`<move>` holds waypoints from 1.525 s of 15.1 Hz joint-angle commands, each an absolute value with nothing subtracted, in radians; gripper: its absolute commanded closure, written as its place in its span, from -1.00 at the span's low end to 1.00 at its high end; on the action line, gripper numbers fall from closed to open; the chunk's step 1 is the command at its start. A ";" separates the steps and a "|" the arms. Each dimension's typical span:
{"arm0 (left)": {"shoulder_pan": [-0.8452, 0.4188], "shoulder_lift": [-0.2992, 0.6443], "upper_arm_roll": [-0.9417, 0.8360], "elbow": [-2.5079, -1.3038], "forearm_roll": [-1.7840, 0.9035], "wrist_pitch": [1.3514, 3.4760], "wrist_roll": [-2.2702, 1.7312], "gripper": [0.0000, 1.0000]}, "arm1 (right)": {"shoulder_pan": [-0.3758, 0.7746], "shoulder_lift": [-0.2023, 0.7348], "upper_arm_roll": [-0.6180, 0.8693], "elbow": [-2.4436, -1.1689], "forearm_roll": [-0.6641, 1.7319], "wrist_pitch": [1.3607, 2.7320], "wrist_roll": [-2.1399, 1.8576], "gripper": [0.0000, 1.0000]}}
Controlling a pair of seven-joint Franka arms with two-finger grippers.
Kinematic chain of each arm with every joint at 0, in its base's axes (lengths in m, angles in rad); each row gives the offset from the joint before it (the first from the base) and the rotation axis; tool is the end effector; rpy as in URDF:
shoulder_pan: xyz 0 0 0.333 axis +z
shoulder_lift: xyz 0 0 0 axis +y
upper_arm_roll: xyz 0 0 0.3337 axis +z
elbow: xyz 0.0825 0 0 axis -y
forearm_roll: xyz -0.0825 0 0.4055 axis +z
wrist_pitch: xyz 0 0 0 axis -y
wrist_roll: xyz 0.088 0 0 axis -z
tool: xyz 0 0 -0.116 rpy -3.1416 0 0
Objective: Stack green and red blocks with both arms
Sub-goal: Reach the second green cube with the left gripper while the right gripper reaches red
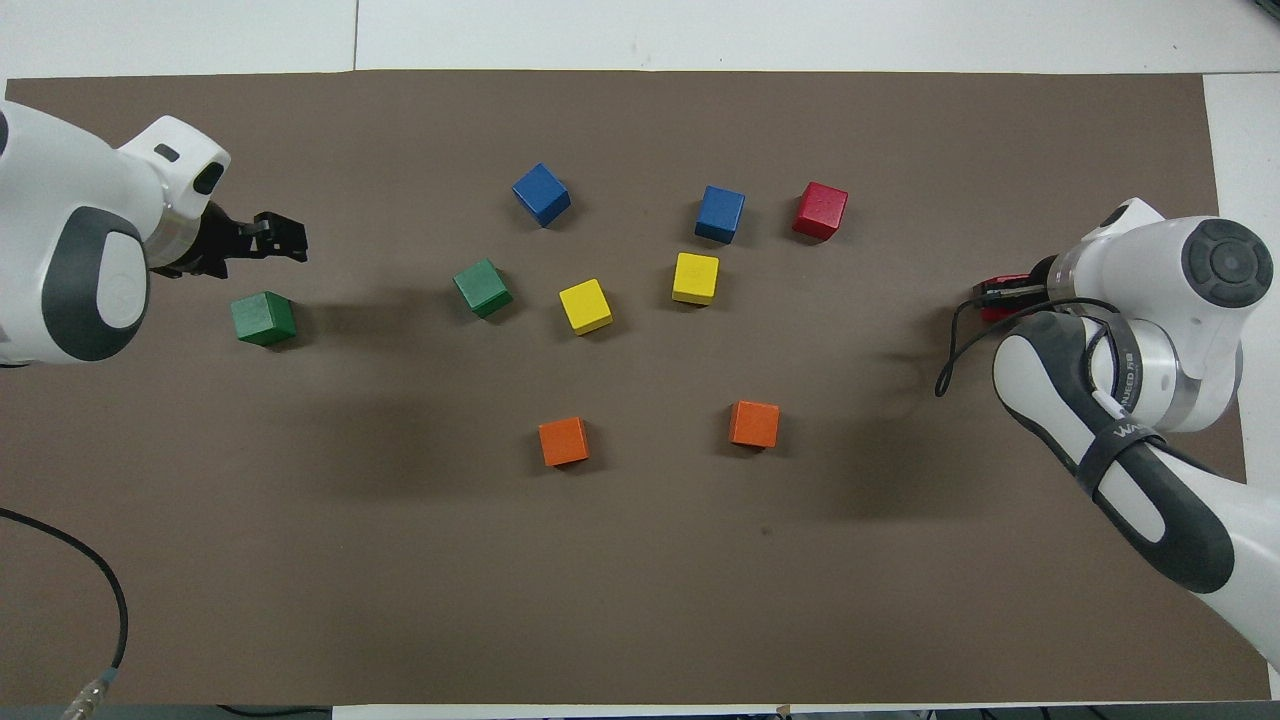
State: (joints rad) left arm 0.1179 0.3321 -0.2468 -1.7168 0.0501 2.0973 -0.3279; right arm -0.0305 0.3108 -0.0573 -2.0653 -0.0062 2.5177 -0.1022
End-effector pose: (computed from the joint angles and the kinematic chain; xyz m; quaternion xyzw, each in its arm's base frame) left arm 0.6741 -0.0701 0.4026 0.9949 0.0950 0.0247 0.0239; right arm 0.6222 -0.0538 0.2881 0.9974 0.0115 0.0696 0.0173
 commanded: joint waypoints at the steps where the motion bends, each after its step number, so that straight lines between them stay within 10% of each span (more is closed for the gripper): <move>1: -0.046 0.440 -0.227 -1.561 0.128 2.024 -0.657 -1.00 | -0.028 0.319 -0.048 -2.063 0.023 2.534 -0.132 -1.00; 4: -0.152 0.569 -0.224 -1.388 0.147 1.968 -0.871 -1.00 | -0.026 0.298 -0.049 -2.016 0.006 2.437 -0.141 -1.00; 11: -0.176 0.494 -0.224 -1.666 0.193 2.201 -0.953 -1.00 | 0.151 0.368 -0.046 -1.668 -0.034 2.116 0.257 -1.00; 19: -0.204 0.471 -0.224 -1.773 0.195 2.313 -1.014 -0.95 | 0.273 0.753 -0.048 -1.163 -0.037 1.994 0.632 -1.00; 21: -0.206 0.472 -0.224 -1.776 0.195 2.321 -1.014 -0.44 | 0.281 0.781 -0.052 -1.155 -0.038 2.009 0.641 -1.00; 23: -0.210 0.471 -0.224 -1.776 0.195 2.307 -1.014 0.90 | 0.279 0.801 -0.049 -1.147 -0.063 2.032 0.641 -1.00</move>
State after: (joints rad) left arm -0.1946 0.5071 -0.2371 -1.7304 0.1689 2.2909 -0.9860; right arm 0.2771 0.7614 -0.0482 -1.2095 -0.0308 2.0395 0.6173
